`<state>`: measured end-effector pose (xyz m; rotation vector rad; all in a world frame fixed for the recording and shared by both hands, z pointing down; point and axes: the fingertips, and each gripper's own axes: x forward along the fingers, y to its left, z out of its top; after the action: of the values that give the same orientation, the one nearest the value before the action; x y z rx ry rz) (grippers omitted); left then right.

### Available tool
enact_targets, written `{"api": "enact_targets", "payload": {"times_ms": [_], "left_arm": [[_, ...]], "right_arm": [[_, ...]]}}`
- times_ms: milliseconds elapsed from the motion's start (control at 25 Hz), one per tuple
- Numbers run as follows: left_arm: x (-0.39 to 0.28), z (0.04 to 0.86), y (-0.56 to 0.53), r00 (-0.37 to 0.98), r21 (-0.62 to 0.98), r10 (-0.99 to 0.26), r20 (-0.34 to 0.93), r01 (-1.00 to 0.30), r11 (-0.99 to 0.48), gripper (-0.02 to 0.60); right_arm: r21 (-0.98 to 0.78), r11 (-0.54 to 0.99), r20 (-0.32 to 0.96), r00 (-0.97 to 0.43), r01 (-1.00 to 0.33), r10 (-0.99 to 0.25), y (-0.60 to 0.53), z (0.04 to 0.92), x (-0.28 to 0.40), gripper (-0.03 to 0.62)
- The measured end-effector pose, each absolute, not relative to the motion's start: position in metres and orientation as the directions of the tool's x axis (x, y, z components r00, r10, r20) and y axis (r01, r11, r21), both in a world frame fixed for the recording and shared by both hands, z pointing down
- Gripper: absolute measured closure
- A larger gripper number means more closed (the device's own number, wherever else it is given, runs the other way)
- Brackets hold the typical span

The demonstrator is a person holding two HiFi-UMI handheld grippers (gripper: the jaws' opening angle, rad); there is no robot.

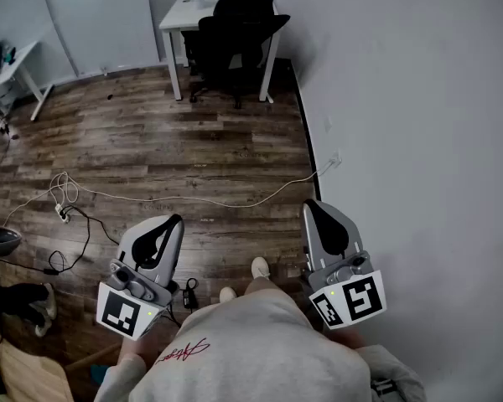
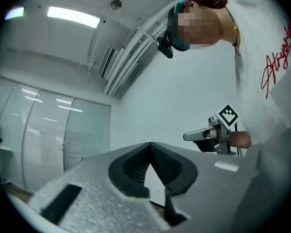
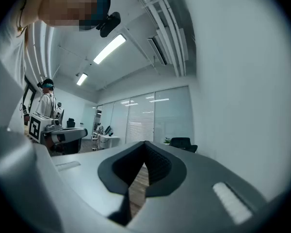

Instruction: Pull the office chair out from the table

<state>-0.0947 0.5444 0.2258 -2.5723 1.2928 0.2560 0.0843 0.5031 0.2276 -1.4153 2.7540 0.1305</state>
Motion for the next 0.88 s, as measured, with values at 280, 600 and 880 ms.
{"api": "enact_targets", "payload": {"times_ms": [280, 600, 880], "left_arm": [[-0.0918, 0.2214, 0.5492, 0.599, -0.162, -0.753, -0.274, -0.8, -0.577, 0.584], [-0.0869, 0.2194, 0.5515, 0.613, -0.17, -0.742, -0.273, -0.789, -0.59, 0.584], [-0.0915, 0.2215, 0.5518, 0.604, -0.163, -0.749, -0.273, -0.796, -0.583, 0.584]], "right_arm": [[0.063, 0.572, -0.086, -0.576, -0.818, -0.813, 0.507, 0.2216, 0.0871, 0.595], [0.061, 0.566, -0.073, -0.569, -0.822, -0.819, 0.5105, 0.2245, 0.088, 0.595], [0.056, 0.547, -0.107, -0.549, -0.835, -0.829, 0.5133, 0.2283, 0.0923, 0.595]]}}
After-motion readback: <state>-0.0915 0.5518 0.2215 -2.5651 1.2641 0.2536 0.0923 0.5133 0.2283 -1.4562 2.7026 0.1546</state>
